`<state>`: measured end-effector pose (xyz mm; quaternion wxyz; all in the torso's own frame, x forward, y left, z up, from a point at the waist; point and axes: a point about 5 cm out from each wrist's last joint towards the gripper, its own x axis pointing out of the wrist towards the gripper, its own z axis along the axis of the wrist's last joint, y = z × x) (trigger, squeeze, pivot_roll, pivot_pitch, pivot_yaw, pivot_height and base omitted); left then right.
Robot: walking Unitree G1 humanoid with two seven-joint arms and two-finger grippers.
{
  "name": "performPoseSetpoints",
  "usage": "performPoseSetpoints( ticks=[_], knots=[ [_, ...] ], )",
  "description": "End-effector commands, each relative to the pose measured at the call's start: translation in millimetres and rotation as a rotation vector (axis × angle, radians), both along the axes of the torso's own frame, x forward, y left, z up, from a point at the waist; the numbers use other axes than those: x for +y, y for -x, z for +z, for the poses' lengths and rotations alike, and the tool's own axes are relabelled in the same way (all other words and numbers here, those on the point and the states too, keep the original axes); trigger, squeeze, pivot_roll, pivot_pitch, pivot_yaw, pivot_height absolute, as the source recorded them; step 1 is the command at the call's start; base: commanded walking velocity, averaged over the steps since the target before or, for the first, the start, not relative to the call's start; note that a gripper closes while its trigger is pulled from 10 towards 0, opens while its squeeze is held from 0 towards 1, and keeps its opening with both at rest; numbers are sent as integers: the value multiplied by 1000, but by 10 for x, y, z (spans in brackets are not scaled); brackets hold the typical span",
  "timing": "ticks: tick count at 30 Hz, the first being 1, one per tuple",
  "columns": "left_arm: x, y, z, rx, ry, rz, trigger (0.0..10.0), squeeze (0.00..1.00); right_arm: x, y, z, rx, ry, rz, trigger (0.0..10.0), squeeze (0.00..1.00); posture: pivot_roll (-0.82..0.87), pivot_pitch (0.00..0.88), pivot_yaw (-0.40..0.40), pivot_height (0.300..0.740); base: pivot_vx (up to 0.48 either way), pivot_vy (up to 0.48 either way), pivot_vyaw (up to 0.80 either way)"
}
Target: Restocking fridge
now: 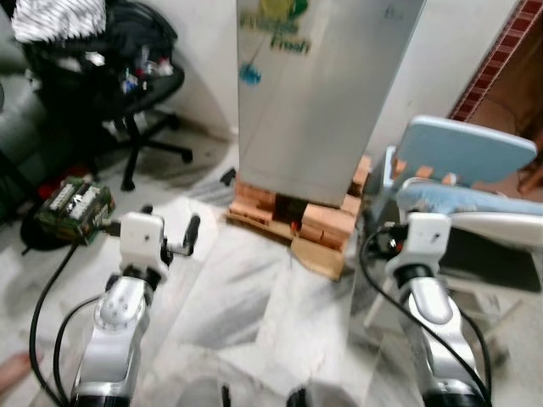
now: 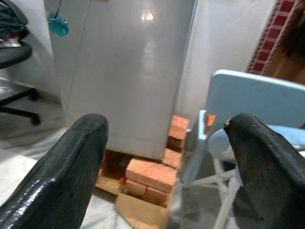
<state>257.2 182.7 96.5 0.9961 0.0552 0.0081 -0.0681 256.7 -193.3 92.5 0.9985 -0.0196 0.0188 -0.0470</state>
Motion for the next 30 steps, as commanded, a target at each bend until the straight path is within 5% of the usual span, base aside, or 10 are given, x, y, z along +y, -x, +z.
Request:
performPoseSetpoints(
  ticks=[1,14,18,30],
  knots=[
    [87,14,20,-8,-5,29,10000,0,41,15,39,-23,-4,8,10000,0,0,52,-42,740,0,480,0],
    [66,-63,27,-10,2,18,10000,0,57,-36,18,-24,-24,20,10000,0,9,37,-25,740,0,480,-554],
    [84,-44,110,-60,-103,-24,10000,0,43,-52,-5,-18,-33,1,10000,0,25,26,-38,740,0,480,-800],
    [53,-32,-18,-19,-67,-6,10000,0,58,-73,-40,-9,-7,11,10000,0,-4,28,-39,740,0,476,-800]
  ],
)
